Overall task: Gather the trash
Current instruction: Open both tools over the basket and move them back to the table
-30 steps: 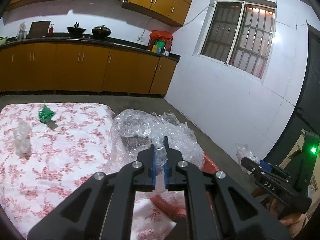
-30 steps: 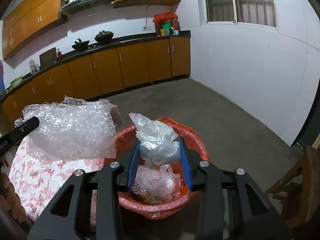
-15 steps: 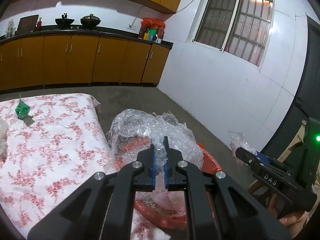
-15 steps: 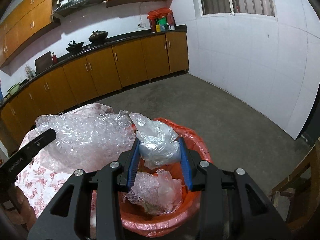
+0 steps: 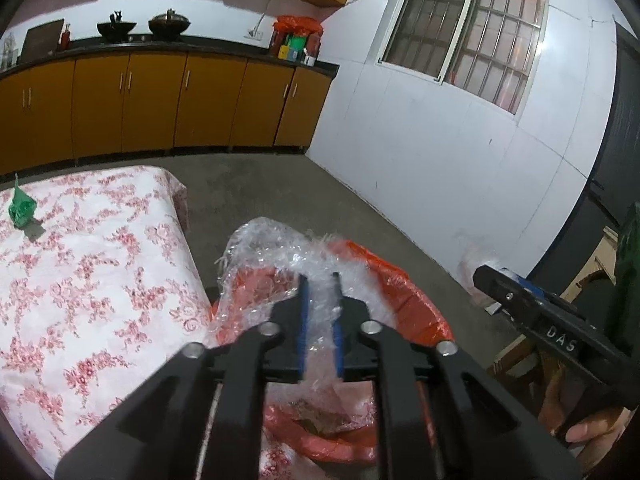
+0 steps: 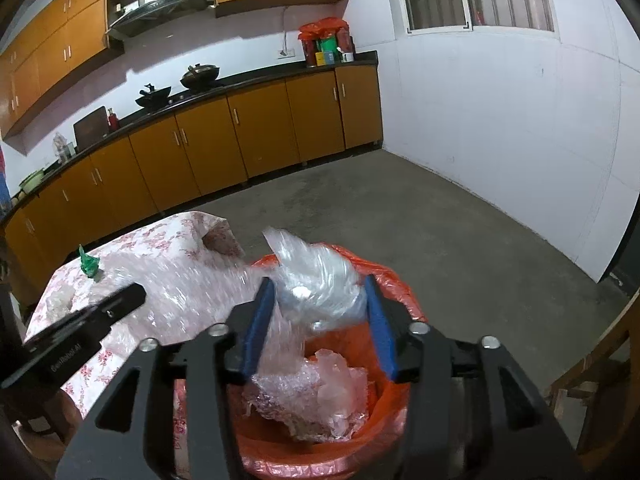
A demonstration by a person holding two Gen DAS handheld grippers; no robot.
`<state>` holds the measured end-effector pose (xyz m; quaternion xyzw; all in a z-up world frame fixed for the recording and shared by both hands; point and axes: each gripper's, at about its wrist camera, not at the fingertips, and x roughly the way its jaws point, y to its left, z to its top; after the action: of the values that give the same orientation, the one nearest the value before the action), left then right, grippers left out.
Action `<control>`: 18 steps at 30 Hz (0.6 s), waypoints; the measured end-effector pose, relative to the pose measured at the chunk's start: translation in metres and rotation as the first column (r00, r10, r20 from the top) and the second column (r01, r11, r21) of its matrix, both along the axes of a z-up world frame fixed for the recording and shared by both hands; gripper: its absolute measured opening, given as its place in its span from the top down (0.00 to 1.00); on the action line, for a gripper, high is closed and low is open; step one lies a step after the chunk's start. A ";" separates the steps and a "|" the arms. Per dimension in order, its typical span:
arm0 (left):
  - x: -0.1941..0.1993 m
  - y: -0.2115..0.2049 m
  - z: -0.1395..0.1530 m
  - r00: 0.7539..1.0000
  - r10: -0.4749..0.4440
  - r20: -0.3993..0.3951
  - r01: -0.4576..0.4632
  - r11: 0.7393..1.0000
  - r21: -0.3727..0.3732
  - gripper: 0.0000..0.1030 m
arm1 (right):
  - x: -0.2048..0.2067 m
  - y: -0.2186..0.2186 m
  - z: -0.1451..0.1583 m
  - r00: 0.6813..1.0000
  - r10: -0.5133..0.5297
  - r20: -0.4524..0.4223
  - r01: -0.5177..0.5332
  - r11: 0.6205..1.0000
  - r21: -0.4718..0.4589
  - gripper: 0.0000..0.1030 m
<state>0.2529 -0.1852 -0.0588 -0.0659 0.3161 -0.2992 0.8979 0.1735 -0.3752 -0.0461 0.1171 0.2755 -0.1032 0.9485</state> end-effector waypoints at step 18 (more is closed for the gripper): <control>-0.003 0.098 -0.018 0.960 0.275 0.050 -0.280 0.939 0.201 0.15 | 0.000 0.022 -0.008 0.999 -0.044 -0.010 0.043 0.992 -0.122 0.07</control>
<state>0.2496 -0.0875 -0.0768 -0.0132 0.3233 -0.1359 0.9364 0.1739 -0.3535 -0.0540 0.0643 0.2723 -0.1411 0.9496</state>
